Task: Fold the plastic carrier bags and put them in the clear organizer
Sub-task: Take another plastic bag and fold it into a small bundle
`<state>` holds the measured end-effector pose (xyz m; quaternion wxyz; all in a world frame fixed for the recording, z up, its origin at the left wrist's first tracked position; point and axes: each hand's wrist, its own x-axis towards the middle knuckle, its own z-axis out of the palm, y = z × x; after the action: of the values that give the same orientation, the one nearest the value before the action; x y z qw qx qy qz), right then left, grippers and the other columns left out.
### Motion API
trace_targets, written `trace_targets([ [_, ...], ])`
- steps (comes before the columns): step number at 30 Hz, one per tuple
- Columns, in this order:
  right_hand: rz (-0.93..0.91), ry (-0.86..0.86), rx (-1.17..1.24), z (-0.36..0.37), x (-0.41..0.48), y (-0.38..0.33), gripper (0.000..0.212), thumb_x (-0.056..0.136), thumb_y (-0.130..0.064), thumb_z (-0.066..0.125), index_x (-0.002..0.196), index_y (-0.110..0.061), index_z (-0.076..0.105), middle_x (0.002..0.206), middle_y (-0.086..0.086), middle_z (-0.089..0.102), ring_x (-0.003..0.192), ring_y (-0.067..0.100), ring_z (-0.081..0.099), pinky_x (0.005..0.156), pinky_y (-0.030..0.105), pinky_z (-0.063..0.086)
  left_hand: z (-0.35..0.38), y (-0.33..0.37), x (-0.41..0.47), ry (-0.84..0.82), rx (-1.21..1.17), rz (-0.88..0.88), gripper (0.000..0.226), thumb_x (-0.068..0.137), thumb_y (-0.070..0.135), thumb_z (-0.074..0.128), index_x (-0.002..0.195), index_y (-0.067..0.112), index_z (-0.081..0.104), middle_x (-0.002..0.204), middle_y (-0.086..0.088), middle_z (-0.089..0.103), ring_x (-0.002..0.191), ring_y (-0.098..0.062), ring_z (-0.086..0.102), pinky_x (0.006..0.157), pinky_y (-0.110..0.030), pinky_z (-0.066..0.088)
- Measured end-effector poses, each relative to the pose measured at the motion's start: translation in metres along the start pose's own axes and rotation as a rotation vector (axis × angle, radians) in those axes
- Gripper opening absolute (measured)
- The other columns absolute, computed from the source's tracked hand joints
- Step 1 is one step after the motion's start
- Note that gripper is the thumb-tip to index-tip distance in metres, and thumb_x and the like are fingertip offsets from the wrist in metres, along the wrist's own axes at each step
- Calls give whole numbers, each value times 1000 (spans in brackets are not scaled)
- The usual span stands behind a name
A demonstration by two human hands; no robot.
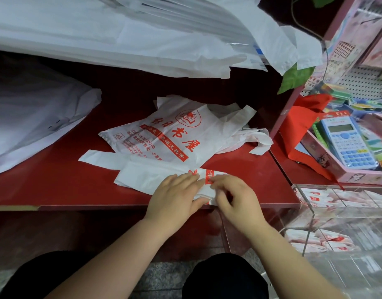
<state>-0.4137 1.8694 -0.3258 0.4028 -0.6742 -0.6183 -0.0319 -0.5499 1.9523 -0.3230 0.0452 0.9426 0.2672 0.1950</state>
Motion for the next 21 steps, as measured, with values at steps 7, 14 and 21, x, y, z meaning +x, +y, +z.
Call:
trace_targets([
  [7,81,54,-85,14,-10,-4,9,72,-7,57,77,-4,64,79,7,65,75,23,60,66,18,41,-1,0,-10,-116,94,-34,59,78,51,32,94,13,74,100,-2,72,93,-16,68,76,-37,55],
  [14,121,63,-54,16,-9,-7,15,73,-6,51,78,-2,65,84,8,65,79,31,61,64,30,44,-22,-48,-62,-50,155,-372,71,96,50,16,104,4,69,109,-13,68,102,-30,64,95,-42,38],
  [21,140,51,-53,16,-9,-9,17,74,-8,50,80,-3,65,88,8,65,82,30,62,64,29,43,-41,-30,-29,157,51,-338,36,90,4,47,125,5,56,130,-12,56,124,-28,49,107,-44,20],
])
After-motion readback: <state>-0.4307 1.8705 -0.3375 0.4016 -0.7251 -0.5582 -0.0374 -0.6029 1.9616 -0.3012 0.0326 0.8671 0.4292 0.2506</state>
